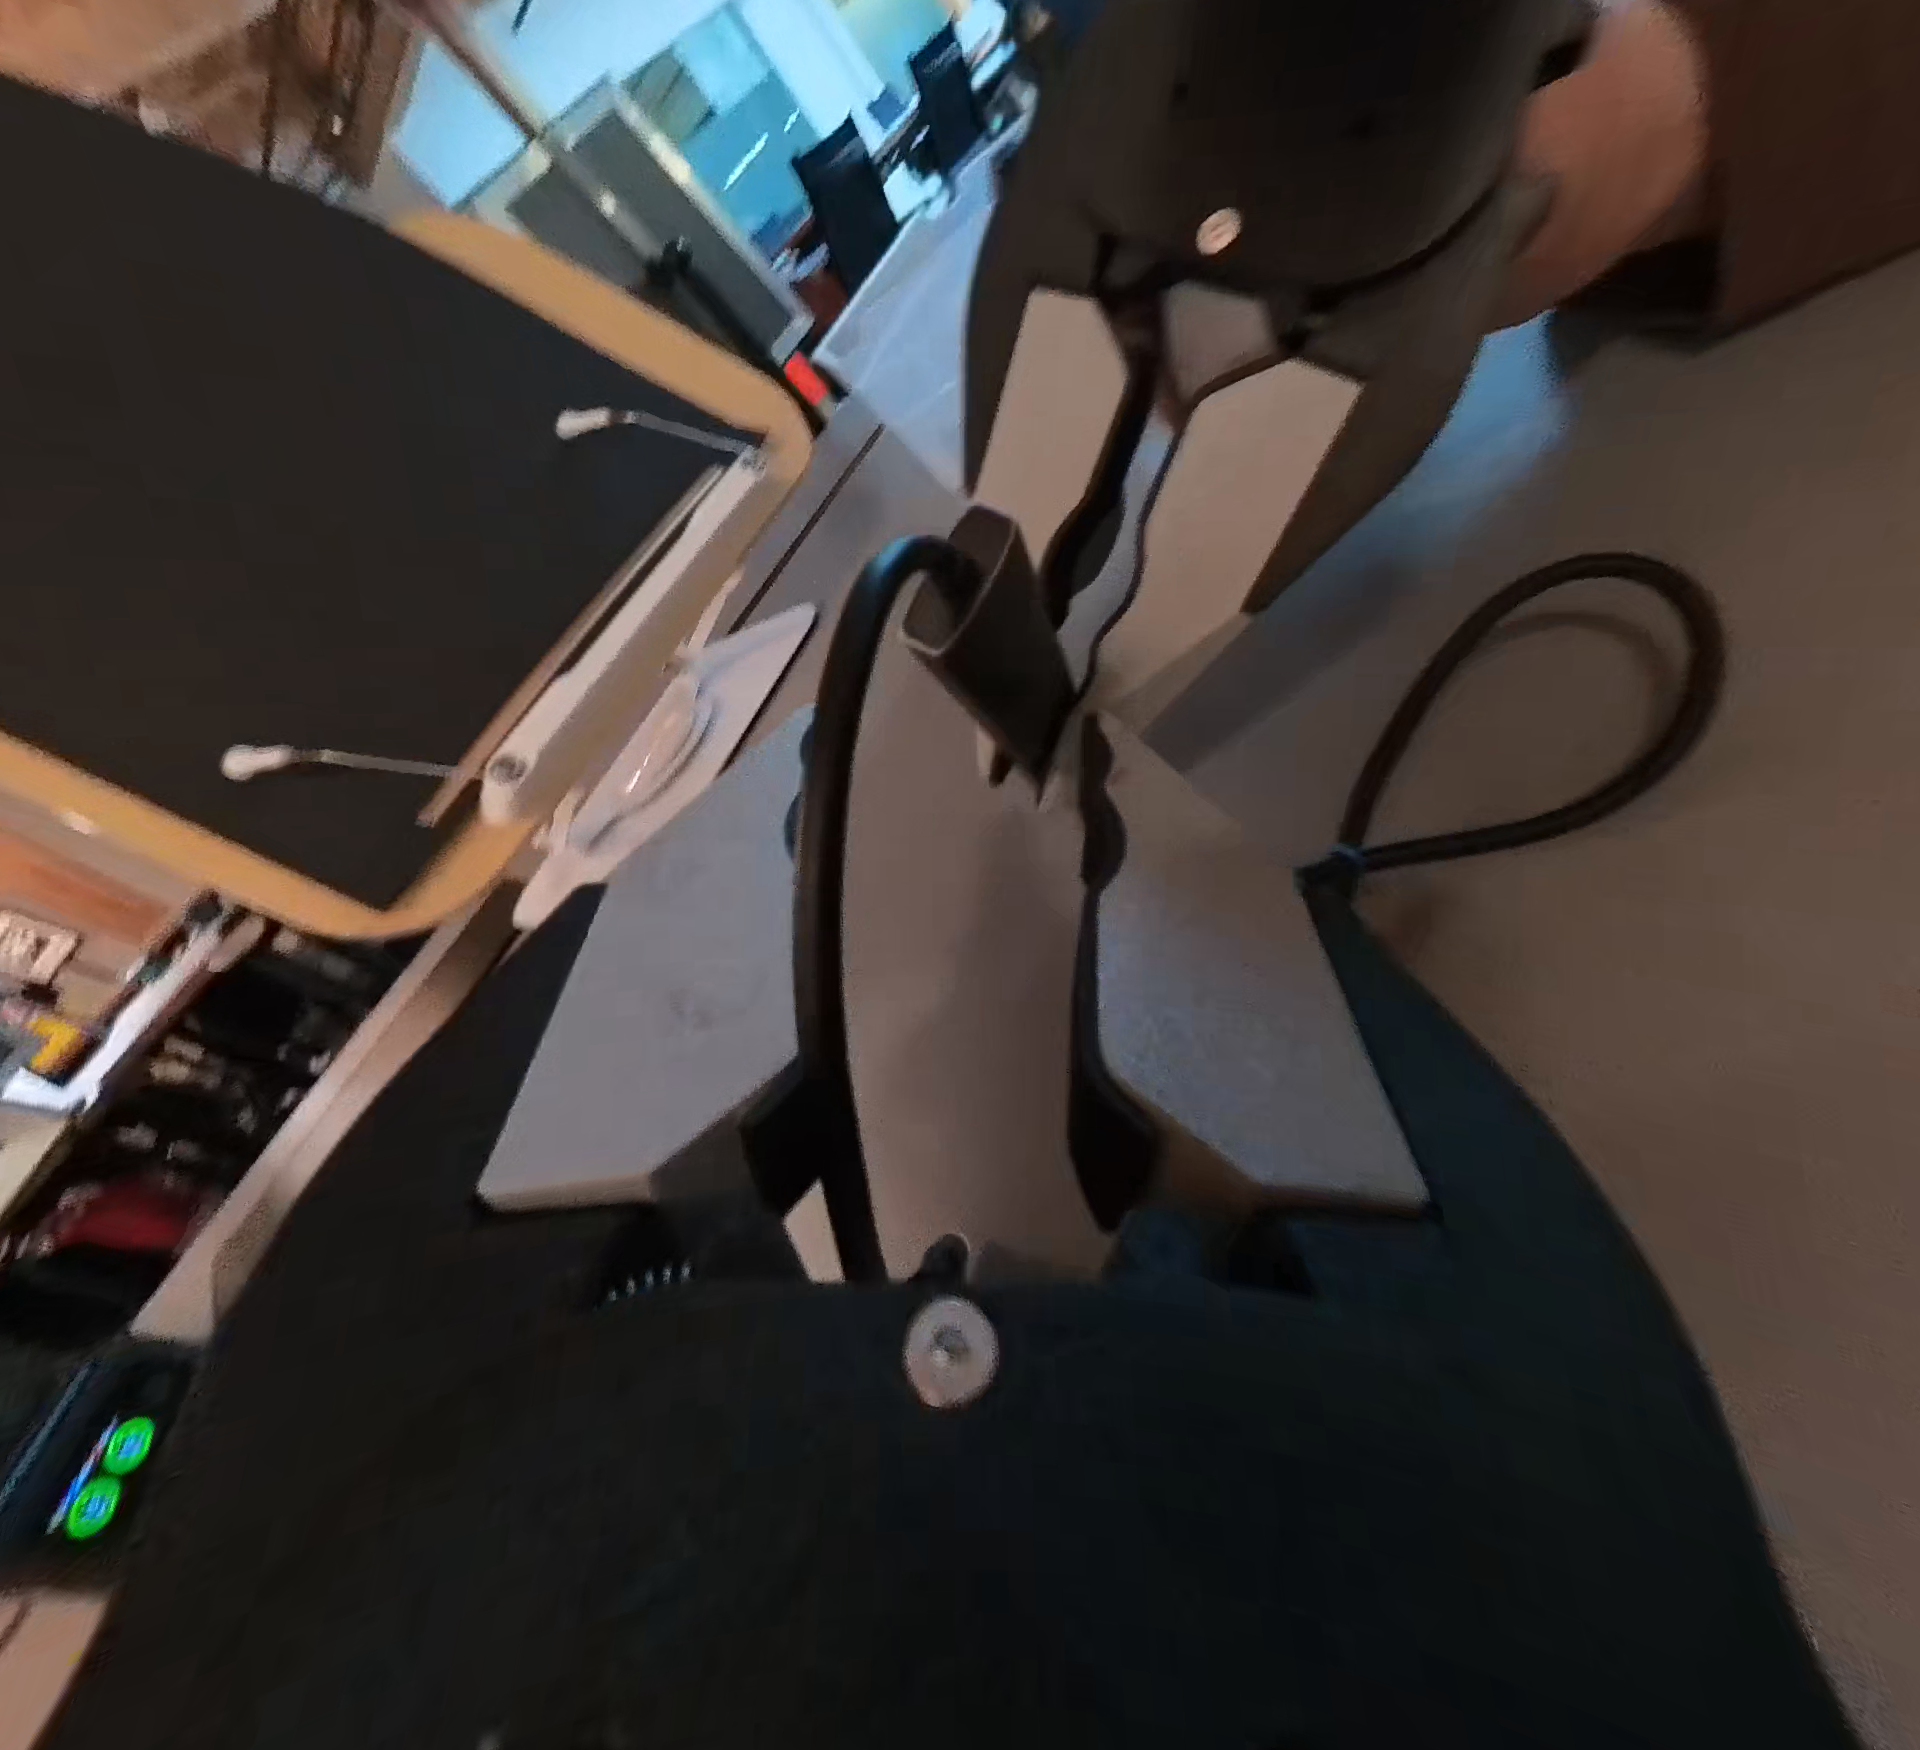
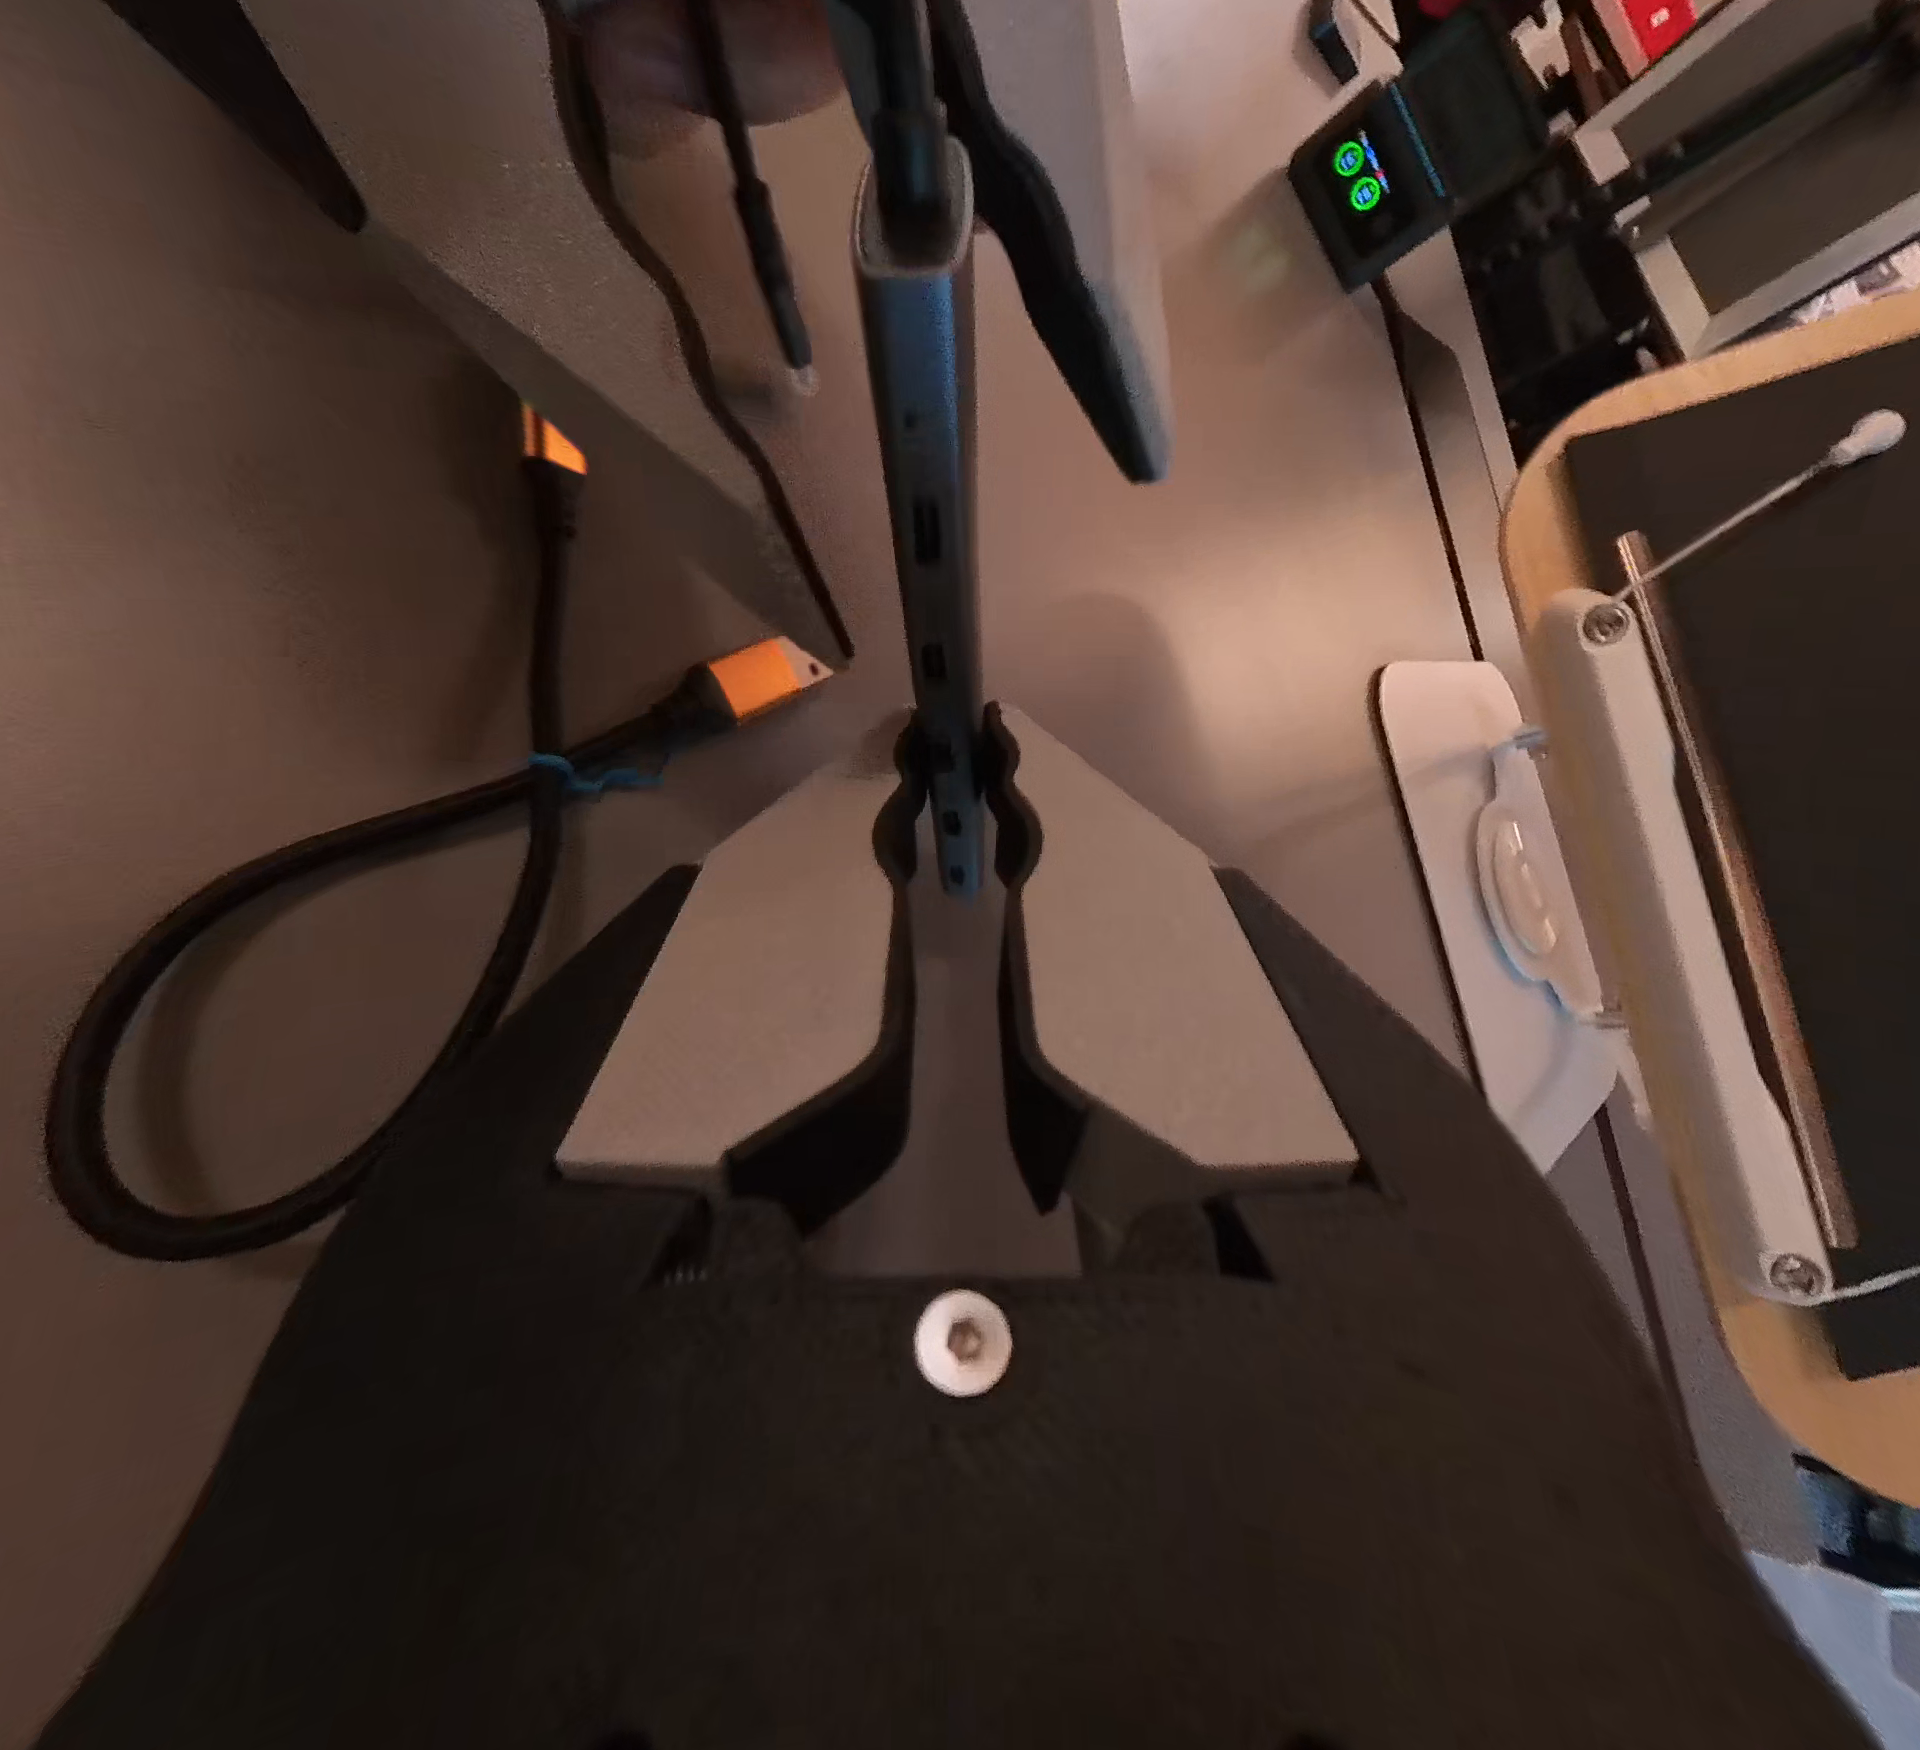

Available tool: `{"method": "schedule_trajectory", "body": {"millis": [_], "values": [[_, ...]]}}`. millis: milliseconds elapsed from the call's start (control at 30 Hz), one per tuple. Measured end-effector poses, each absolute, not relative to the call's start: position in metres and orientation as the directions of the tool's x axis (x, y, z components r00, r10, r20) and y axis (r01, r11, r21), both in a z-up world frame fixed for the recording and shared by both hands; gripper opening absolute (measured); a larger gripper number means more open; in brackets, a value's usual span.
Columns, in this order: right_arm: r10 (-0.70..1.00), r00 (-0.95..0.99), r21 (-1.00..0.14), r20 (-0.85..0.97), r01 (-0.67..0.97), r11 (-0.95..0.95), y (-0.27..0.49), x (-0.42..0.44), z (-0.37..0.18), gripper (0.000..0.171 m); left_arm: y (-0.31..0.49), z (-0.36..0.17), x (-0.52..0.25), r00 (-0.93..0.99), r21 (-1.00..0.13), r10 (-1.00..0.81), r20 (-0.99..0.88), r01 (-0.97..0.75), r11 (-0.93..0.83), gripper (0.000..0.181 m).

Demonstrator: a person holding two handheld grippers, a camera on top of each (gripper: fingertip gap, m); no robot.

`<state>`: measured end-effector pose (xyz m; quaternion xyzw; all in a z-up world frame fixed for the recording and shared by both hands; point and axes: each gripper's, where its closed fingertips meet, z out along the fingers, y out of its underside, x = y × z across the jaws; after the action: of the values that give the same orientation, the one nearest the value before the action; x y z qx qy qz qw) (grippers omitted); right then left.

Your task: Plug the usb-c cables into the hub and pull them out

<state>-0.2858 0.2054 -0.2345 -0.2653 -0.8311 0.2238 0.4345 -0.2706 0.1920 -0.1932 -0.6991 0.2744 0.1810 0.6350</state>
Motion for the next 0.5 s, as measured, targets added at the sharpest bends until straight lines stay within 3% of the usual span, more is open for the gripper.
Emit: {"method": "schedule_trajectory", "body": {"millis": [233, 433, 500], "values": [[0.574, -0.556, -0.565, 0.601, 0.213, 0.797, 0.192, -0.277, -0.243, 0.008, 0.185, -0.198, -0.242, 0.718, -0.751, -0.263, -0.644, -0.659, 0.042, 0.015], [0.539, -0.606, -0.541, 0.585, 0.203, 0.816, 0.184, -0.270, -0.251, 0.008, 0.181, -0.204, -0.228, 0.656, -0.700, -0.289, -0.697, -0.710, 0.074, 0.021], [0.546, -0.604, -0.551, 0.581, 0.202, 0.810, 0.184, -0.270, -0.249, 0.009, 0.181, -0.203, -0.228, 0.638, -0.680, -0.280, -0.717, -0.729, 0.080, 0.013]]}}
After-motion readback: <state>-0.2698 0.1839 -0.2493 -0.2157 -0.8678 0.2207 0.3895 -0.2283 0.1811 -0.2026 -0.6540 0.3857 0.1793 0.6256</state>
